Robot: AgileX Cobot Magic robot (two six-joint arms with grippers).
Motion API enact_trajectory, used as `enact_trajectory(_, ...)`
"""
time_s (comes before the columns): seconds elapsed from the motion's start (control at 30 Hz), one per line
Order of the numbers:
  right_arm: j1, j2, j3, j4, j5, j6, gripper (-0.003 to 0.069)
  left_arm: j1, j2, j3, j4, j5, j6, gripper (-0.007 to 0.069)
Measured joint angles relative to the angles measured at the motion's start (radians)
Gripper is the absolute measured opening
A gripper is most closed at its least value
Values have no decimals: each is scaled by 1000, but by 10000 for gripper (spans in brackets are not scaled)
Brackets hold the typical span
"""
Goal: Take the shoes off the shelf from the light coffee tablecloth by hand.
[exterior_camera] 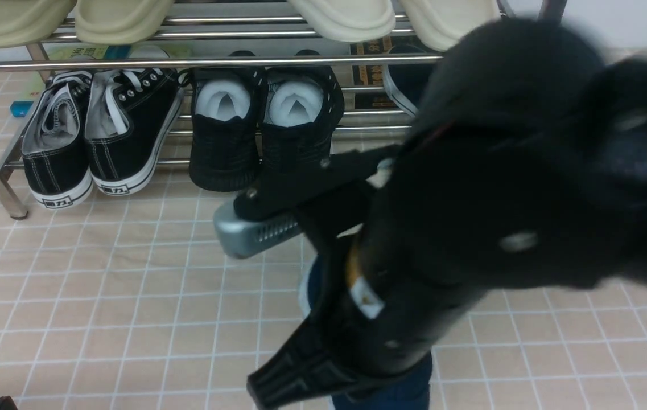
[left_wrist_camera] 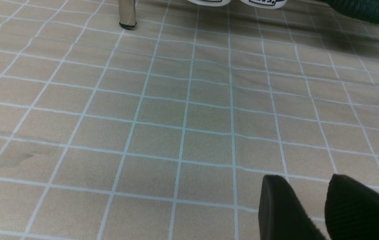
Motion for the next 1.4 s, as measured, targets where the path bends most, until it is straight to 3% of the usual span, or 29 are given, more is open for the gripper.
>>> enact_trajectory(0.23,-2,112,0,-99,-46,98,41,0,0,0,0,0,0,240)
enact_trajectory(0.83,-2,165,-13,-185,-305,134,41,0,0,0,0,0,0,240)
enact_trajectory(1.1,-1,265,-13,-279,-328,212,42,0,0,0,0,0,0,240)
enact_trajectory(1.4,-1,322,-13,-286,-347,246,51,0,0,0,0,0,0,240)
